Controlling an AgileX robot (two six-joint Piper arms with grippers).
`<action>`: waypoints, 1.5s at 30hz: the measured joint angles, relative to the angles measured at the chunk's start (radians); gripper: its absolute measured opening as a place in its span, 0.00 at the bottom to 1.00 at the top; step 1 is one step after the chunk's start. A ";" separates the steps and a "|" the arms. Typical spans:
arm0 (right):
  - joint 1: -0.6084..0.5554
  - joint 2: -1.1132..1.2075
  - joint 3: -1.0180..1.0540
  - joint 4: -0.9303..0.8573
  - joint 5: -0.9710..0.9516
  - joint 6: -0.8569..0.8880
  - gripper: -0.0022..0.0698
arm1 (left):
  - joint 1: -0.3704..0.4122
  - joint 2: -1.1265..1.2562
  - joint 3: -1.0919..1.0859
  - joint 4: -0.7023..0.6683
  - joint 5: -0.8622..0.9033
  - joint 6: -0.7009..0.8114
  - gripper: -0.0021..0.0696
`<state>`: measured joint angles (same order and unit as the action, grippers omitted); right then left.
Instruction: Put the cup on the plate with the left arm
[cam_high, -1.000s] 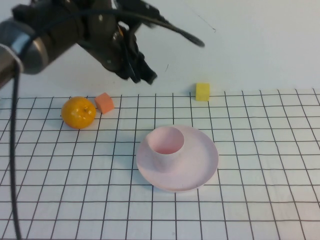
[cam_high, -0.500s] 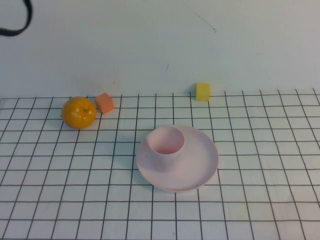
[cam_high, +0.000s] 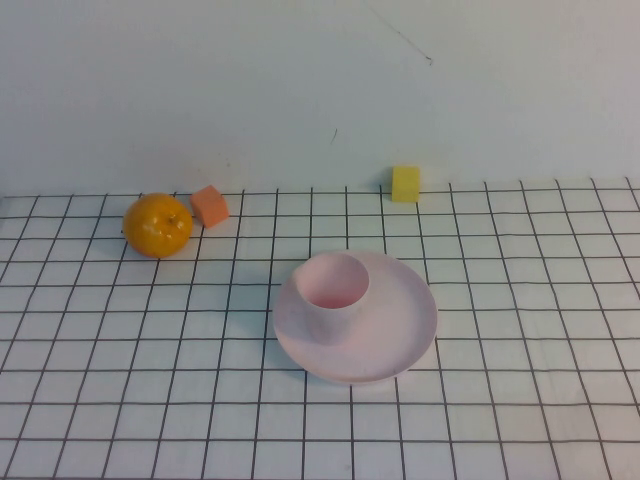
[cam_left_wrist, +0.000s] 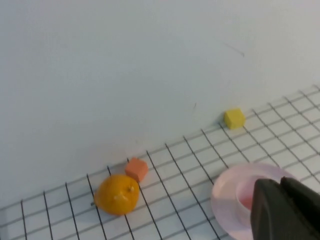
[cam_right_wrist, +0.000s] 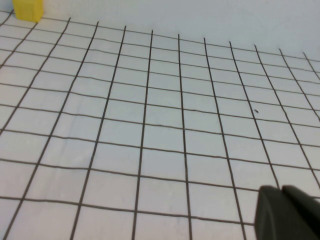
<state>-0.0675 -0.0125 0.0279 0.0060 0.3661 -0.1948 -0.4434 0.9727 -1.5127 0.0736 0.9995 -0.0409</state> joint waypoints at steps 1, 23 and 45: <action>0.000 0.000 0.000 0.000 0.000 0.000 0.03 | 0.000 0.000 0.000 -0.002 0.028 0.000 0.03; 0.000 0.000 0.000 0.000 0.000 0.000 0.03 | 0.314 -0.466 0.487 -0.165 -0.375 -0.039 0.03; 0.000 0.000 0.000 0.000 0.000 0.000 0.03 | 0.397 -0.983 1.535 -0.222 -0.939 0.003 0.03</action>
<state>-0.0675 -0.0125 0.0279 0.0060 0.3661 -0.1948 -0.0467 -0.0100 0.0224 -0.1484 0.0600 -0.0379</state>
